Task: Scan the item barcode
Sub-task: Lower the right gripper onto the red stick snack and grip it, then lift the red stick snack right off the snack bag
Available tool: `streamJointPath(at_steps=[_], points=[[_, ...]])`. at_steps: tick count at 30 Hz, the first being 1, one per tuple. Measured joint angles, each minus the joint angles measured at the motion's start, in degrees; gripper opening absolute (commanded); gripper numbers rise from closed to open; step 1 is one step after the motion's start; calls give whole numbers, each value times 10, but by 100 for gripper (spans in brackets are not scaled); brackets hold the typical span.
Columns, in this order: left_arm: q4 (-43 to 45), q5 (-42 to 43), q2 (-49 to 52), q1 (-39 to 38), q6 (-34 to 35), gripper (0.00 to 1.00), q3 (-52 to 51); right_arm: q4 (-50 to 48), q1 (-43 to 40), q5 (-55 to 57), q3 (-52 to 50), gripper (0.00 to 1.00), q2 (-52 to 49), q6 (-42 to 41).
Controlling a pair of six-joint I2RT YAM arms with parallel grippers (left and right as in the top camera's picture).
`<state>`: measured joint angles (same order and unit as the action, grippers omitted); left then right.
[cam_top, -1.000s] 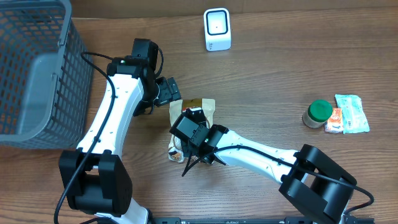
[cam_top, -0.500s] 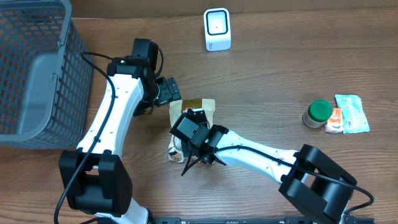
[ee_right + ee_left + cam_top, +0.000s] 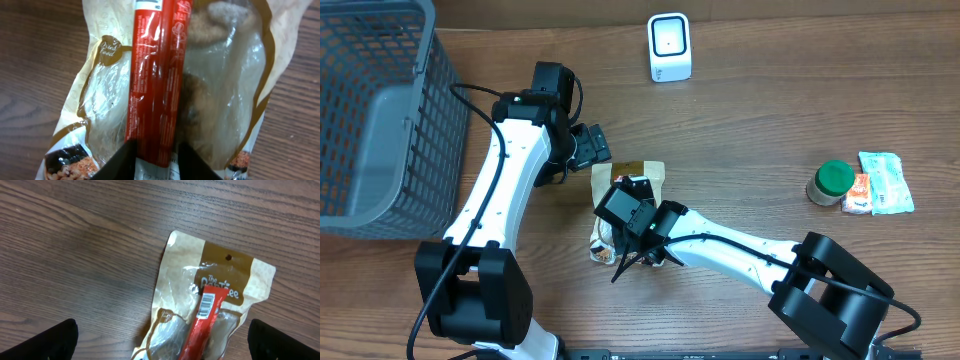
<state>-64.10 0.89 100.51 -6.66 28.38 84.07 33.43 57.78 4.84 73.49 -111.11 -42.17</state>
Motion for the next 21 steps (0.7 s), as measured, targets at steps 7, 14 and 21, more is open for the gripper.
streamJointPath(at_steps=[7,14,21], points=[[0,0,0,0,0,100,0,0,0,-6,0,17,-1,0],[0,0,0,0,0,100,0,-3,0,-12,0,4,-5,-2],[0,0,0,0,0,100,0,13,-22,-27,-5,4,16,17]])
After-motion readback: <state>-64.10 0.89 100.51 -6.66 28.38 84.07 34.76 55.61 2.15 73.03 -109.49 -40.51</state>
